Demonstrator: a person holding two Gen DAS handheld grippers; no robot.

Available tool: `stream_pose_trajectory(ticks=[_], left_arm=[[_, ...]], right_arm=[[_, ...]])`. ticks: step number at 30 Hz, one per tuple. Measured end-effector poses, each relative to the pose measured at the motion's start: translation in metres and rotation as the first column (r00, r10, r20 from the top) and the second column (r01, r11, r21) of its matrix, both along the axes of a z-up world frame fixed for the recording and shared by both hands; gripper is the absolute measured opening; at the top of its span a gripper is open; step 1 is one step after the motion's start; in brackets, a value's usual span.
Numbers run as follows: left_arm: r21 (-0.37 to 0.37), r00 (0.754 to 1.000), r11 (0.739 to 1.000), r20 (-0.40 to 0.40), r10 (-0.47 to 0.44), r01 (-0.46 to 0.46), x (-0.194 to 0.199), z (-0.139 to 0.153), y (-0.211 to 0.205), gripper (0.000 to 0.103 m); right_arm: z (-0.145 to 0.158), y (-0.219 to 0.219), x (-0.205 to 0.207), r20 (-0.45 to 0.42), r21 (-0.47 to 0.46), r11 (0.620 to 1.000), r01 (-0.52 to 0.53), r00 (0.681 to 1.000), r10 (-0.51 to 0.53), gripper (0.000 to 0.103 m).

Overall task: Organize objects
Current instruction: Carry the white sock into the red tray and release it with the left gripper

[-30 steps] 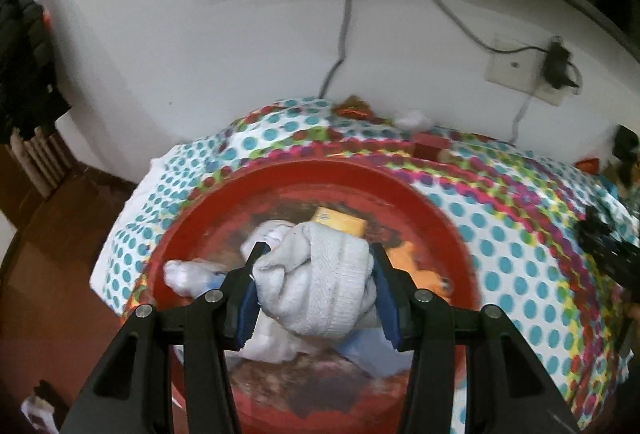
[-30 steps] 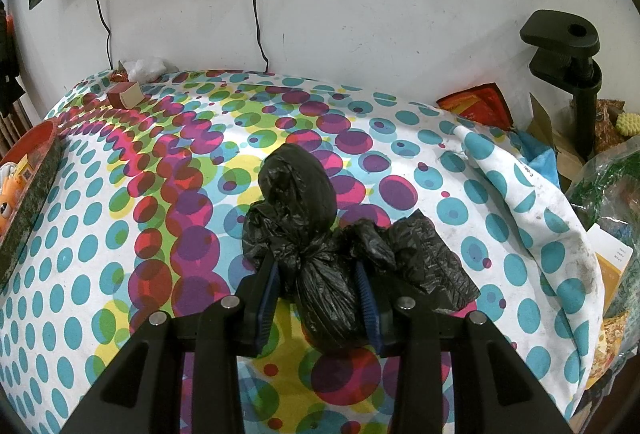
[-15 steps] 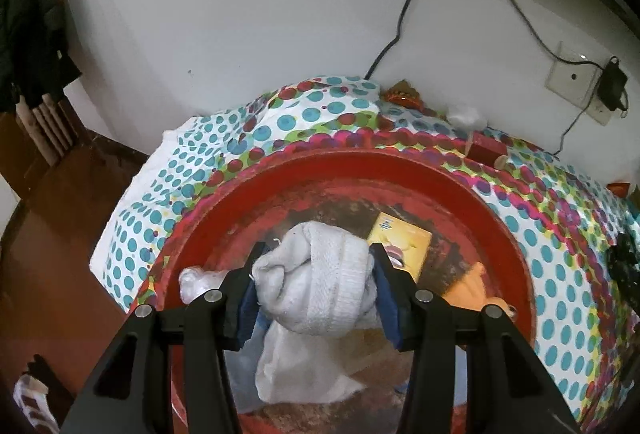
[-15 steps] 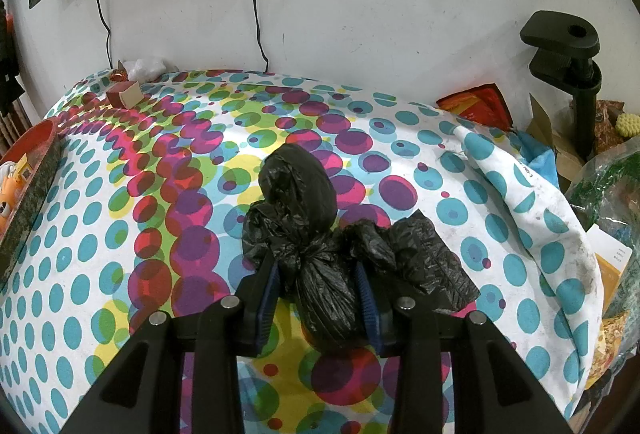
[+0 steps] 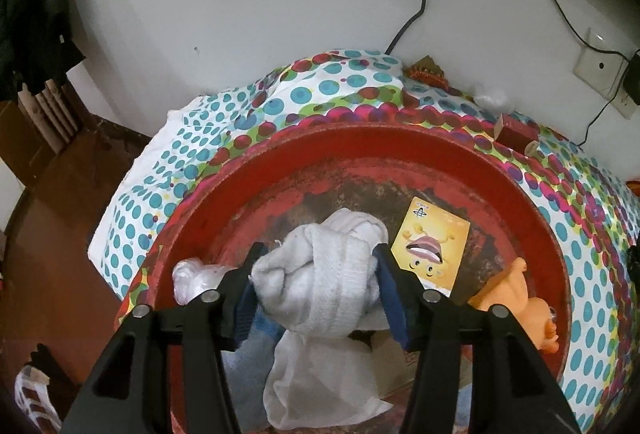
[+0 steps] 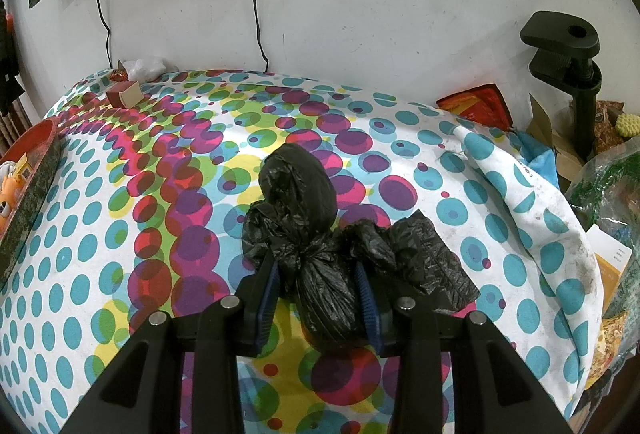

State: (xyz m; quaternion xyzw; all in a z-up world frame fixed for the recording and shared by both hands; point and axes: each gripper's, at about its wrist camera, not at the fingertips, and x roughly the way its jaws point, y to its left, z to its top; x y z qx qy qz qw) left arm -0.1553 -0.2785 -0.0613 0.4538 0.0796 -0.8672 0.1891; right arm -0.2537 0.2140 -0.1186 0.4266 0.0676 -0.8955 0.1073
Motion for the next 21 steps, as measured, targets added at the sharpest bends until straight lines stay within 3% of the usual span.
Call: stream_pose_trajectory(ticks=[3,5,9,15,17,21], left_arm=[[-0.002,1.0,1.0,0.002,-0.005,0.005,0.001,0.0,0.0,0.057],[-0.016,1.0,1.0,0.004,-0.005,0.005,0.004,0.001,0.001,0.069],[-0.049,1.0,0.999,-0.019,-0.007,0.006,0.012,0.009,0.004,0.074],[-0.113,0.995,0.994,-0.098,-0.008,-0.003,0.035,0.032,0.017,0.085],[-0.126,0.992,0.992,-0.127,-0.01,-0.006,0.046,0.037,0.026,0.094],[-0.134,0.986,0.991,-0.163,-0.023,0.001,0.063,0.041,0.042,0.094]], right_arm=[[0.0,-0.001,0.0,0.0,0.001,1.0,0.0,1.0,0.0,0.038],[0.0,-0.001,0.0,-0.001,0.003,1.0,0.0,1.0,0.0,0.038],[0.0,-0.001,0.0,-0.002,0.006,1.0,0.001,1.0,-0.001,0.038],[0.0,-0.001,0.0,-0.002,0.007,1.0,0.001,1.0,-0.001,0.038],[0.0,0.0,0.0,-0.002,0.007,1.0,0.001,1.0,-0.001,0.038],[0.001,-0.001,0.0,-0.002,0.009,1.0,0.001,1.0,-0.001,0.038]])
